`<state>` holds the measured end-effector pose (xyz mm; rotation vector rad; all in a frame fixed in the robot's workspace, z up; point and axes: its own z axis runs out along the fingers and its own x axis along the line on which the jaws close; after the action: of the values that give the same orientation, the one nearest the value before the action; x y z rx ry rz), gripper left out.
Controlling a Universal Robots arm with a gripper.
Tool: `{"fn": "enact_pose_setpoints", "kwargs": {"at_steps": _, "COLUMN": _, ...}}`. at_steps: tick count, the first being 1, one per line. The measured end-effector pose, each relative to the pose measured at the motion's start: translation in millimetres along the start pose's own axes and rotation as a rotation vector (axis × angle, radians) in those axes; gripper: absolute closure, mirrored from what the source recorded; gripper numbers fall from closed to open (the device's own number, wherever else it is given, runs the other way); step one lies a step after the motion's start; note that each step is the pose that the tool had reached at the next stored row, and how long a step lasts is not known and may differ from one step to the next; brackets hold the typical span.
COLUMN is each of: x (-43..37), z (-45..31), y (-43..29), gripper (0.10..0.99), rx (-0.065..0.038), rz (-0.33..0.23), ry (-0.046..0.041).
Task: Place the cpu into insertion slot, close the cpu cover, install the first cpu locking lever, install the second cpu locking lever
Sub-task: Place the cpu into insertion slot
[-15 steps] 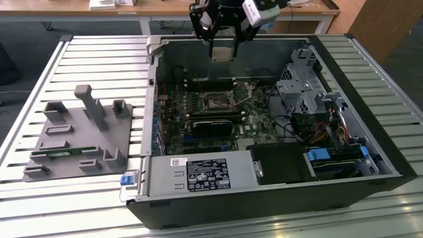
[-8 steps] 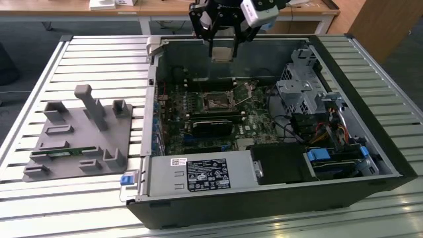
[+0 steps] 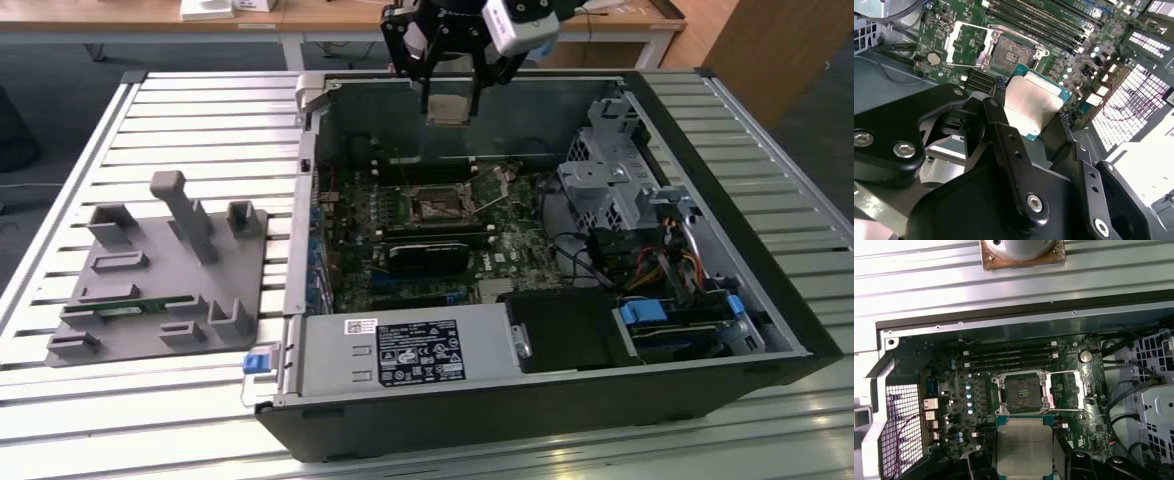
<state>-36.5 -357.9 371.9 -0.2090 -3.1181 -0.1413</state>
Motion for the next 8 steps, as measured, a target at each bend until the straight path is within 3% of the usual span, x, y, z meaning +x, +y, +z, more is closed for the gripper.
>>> {"fn": "enact_pose_setpoints", "kwargs": {"at_steps": 8, "x": 0.3, "z": 0.0, "y": -0.1, "gripper": 0.549, "rx": -0.001, "rz": 0.036, "ry": -0.0032}}
